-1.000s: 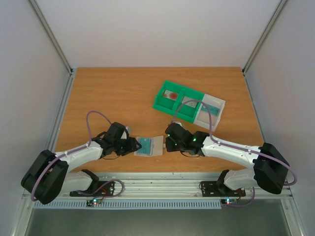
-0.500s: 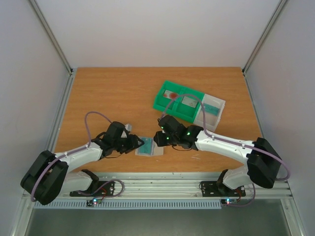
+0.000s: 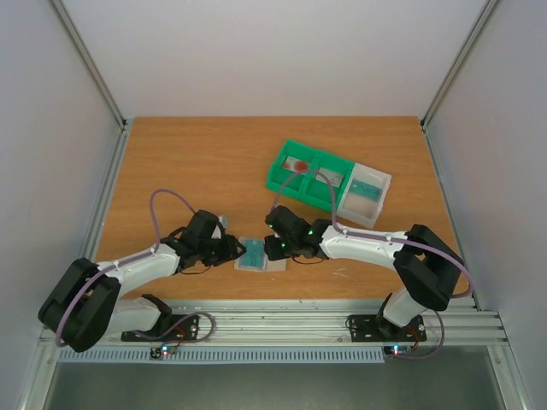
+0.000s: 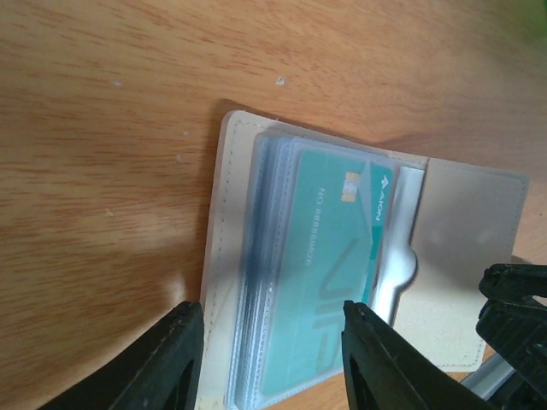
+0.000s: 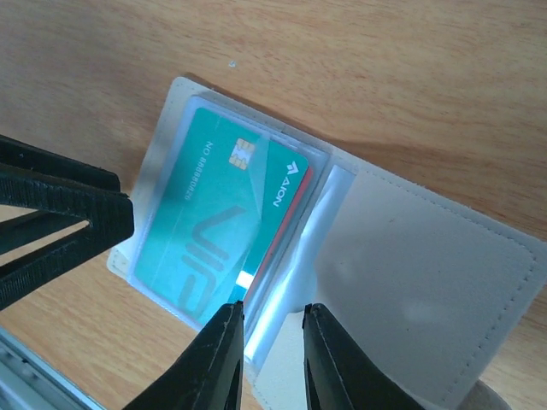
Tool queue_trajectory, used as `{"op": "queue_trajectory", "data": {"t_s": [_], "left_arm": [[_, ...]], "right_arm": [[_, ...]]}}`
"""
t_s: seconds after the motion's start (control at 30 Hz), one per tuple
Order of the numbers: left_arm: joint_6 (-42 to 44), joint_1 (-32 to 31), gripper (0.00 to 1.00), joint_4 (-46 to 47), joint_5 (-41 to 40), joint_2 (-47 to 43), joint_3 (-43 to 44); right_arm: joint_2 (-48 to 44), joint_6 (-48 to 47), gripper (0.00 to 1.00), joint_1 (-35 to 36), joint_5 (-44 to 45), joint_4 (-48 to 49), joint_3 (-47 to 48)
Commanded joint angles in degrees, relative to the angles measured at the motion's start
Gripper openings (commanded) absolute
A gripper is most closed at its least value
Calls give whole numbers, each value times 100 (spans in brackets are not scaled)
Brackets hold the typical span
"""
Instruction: Take the credit cards out of the card holder
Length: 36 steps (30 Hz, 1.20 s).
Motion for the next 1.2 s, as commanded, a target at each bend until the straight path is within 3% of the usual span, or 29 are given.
{"op": "queue_trajectory", "data": {"t_s": [0.0,0.57,0.97,1.17], "left_arm": [[309,-27,42,113,157,298,175],[-668,-466,20,1437,754,448,-478],[-523,-466,37,529,268,-284,-9],[-218,-466,32,298,368,194,300]], "right_arm": [[51,-129,22,-35,128,181,-218],[-517,173,20,-69,345,461,-1556],[-850,161,24,-80,-243,670,-1155],[-430,221,24,-222,-424,818,-841]]}}
